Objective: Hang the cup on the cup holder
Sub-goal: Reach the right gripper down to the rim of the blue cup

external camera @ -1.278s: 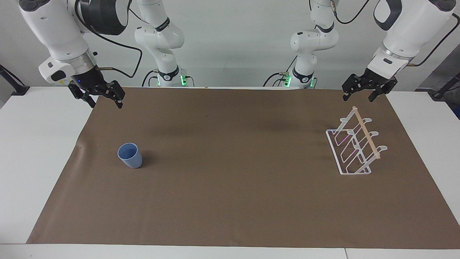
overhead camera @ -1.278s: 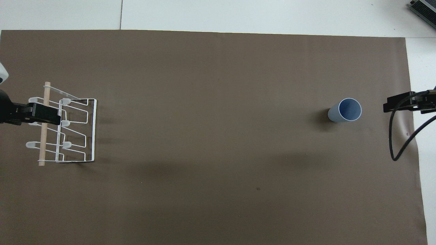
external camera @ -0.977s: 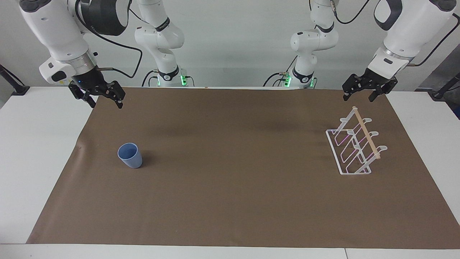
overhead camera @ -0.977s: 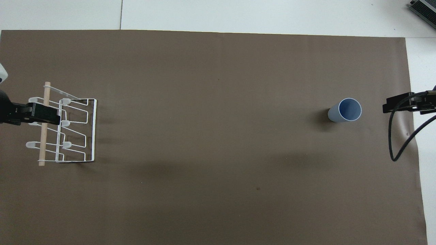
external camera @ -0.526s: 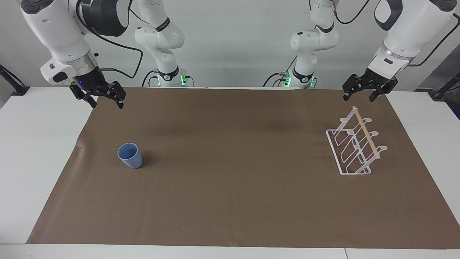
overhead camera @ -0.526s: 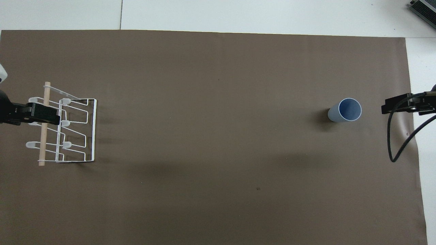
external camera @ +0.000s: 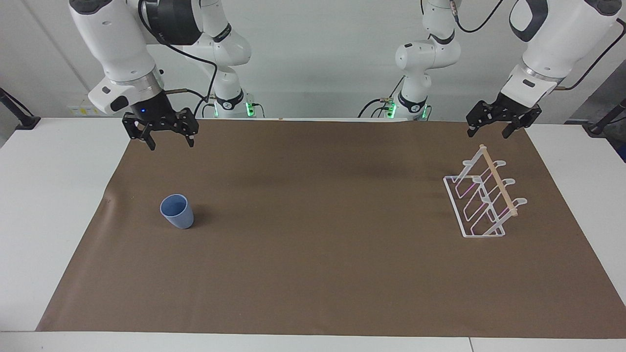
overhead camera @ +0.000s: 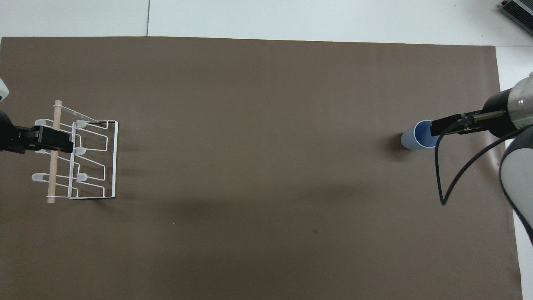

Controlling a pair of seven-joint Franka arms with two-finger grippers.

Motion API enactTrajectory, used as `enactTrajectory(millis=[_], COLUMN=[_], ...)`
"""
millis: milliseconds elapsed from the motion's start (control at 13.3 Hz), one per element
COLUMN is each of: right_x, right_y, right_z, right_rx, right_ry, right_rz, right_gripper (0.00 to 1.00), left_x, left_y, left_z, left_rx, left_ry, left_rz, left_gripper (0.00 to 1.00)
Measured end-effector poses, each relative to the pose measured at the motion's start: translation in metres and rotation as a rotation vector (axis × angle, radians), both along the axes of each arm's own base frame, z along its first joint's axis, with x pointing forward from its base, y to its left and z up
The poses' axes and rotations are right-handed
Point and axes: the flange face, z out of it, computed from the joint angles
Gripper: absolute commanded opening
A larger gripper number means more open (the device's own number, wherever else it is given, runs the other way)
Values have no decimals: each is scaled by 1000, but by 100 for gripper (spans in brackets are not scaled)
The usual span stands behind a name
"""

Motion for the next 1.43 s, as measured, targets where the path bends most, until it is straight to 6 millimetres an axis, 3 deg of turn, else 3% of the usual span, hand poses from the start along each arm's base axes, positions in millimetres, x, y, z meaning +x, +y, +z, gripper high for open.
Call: enactTrajectory(millis=[225, 1052, 1428], right_x=[3, 10, 21], right_y=[9, -19, -35], right_z=[-16, -142, -182], right_rx=[1, -3, -5], right_ry=[-16, -21, -61], right_rz=[15, -11, -18], right_gripper=[100, 100, 100], left_x=[0, -1, -1], left_y=[0, 1, 1], left_z=[0, -4, -7], left_rx=[0, 1, 1], left_ry=[0, 9, 15], left_rz=[0, 1, 2], left_gripper=[100, 100, 100])
